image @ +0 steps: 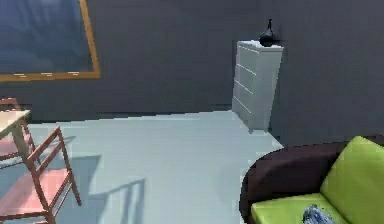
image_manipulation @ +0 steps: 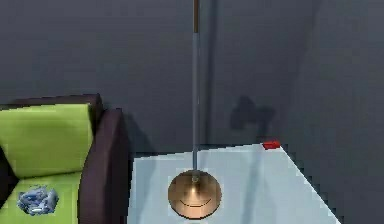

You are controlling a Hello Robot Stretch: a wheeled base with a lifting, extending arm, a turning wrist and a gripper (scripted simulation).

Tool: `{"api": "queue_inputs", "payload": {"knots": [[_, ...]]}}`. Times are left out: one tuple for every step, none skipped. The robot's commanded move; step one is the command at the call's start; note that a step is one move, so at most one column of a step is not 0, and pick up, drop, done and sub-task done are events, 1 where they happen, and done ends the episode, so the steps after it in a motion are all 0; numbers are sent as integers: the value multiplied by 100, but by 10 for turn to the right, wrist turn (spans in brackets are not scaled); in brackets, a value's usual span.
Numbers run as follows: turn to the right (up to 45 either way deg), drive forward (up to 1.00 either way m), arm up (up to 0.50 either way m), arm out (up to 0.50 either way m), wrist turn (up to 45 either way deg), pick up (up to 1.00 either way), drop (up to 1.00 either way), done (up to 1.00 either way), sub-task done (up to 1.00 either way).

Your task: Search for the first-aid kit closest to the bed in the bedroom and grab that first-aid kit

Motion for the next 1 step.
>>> {"api": "queue_inputs", "payload": {"knots": [[-450,0,0,0,0,0,0,0,0]]}}
